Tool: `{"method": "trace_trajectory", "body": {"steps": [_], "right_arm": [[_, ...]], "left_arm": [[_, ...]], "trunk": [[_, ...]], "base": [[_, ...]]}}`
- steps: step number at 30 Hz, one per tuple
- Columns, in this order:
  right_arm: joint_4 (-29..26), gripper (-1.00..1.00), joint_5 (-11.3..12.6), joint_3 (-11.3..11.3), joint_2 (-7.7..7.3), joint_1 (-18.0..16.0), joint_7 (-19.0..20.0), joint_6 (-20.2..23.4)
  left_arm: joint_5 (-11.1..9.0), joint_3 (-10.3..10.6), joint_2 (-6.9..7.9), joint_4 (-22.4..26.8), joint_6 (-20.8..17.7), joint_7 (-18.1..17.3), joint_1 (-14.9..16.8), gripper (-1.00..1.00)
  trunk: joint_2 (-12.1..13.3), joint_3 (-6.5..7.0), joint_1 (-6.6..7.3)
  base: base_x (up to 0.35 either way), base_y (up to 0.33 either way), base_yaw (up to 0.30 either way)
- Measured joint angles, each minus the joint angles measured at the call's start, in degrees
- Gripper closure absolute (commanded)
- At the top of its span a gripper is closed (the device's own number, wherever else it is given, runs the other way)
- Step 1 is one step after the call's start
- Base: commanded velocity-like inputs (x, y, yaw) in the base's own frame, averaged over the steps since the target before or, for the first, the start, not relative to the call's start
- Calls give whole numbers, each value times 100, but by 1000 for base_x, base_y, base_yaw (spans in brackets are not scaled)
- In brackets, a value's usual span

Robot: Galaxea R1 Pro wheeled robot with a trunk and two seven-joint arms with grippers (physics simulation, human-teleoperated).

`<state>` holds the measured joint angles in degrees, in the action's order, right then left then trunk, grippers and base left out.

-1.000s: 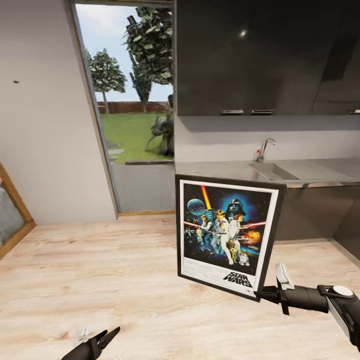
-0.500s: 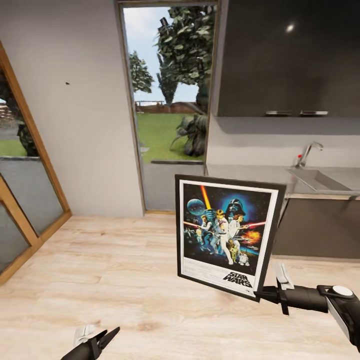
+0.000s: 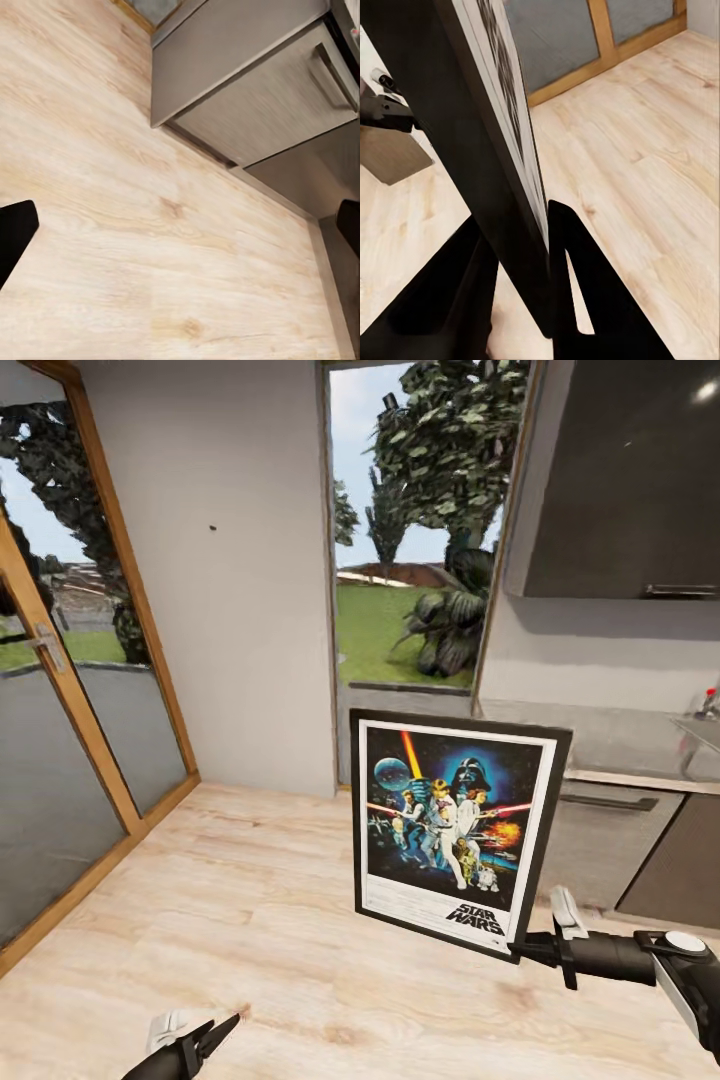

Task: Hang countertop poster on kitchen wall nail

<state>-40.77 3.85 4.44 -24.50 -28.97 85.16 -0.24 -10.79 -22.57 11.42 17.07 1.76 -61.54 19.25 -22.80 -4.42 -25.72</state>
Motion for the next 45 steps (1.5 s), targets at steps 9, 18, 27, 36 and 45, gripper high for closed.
{"method": "trace_trajectory", "body": {"steps": [9, 18, 27, 36, 45], "right_arm": [[-2, 100, 23, 4, -1, 2, 6, 0], [-2, 100, 27, 13, -1, 2, 0, 14], [-2, 100, 36, 35, -1, 2, 8, 3], [4, 100, 36, 29, -1, 2, 7, 15], [3, 100, 45, 36, -1, 11, 9, 1]], "left_arm": [[2, 6, -1, -2, -7, 0, 2, -100], [2, 7, -1, -2, -10, 0, 2, -100], [3, 8, -1, -2, -16, 1, 2, -100], [7, 30, -1, -2, -16, 52, 2, -100], [8, 33, -1, -2, -16, 113, 2, -100]], "trunk": [[0, -7, 0], [0, -7, 0], [0, -7, 0], [0, -7, 0], [0, -7, 1]], "base": [[254, 254, 85], [266, 256, 3], [266, 257, 0], [268, 254, 0], [275, 240, 0]]}}
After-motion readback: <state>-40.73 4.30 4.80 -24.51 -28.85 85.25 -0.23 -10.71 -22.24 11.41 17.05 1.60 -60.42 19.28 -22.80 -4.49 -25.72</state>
